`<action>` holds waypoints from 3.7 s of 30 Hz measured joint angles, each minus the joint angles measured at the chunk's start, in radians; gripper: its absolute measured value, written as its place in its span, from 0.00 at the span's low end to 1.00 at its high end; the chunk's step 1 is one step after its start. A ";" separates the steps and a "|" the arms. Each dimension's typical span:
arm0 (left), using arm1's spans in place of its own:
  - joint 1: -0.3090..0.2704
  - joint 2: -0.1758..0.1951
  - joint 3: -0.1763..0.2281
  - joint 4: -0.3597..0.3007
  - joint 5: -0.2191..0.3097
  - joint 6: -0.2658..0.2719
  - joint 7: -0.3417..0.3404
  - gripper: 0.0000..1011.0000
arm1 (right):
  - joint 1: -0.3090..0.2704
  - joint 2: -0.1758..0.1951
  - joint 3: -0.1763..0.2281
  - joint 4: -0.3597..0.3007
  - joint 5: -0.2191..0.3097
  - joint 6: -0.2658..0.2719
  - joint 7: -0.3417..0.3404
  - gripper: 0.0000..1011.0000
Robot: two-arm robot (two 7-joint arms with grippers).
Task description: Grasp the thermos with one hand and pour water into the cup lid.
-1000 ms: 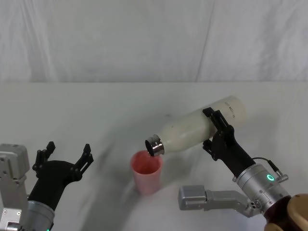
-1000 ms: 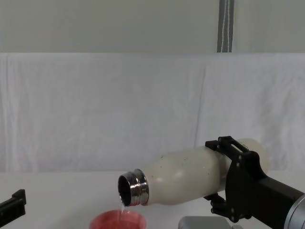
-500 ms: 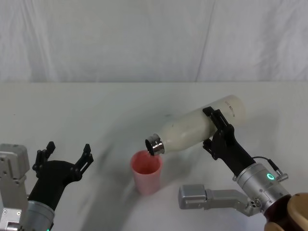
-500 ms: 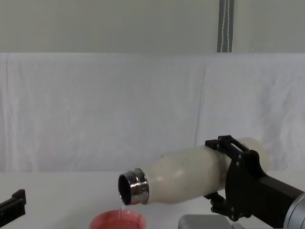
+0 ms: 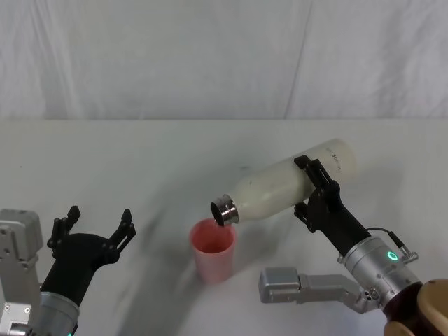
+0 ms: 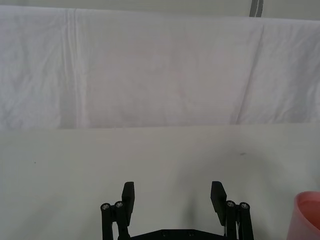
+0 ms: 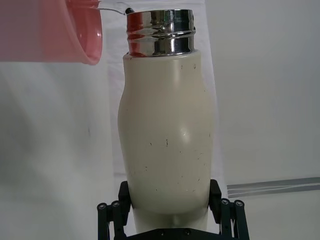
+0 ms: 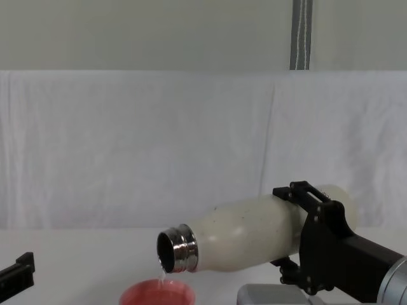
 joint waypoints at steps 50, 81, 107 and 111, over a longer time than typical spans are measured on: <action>0.000 0.000 0.000 0.000 0.000 0.000 0.000 0.99 | -0.125 -0.143 0.290 -0.088 0.646 -0.132 0.224 0.94; 0.000 0.000 0.000 0.000 0.000 0.000 0.000 0.99 | -0.135 -0.207 0.428 -0.093 1.119 -0.054 0.421 0.94; 0.000 0.000 0.000 0.000 0.000 0.000 0.000 0.99 | -0.087 -0.188 0.413 -0.021 1.312 0.052 0.439 0.94; 0.000 0.000 0.000 0.000 0.000 0.000 0.000 0.99 | -0.081 -0.188 0.407 -0.004 1.316 0.043 0.430 0.94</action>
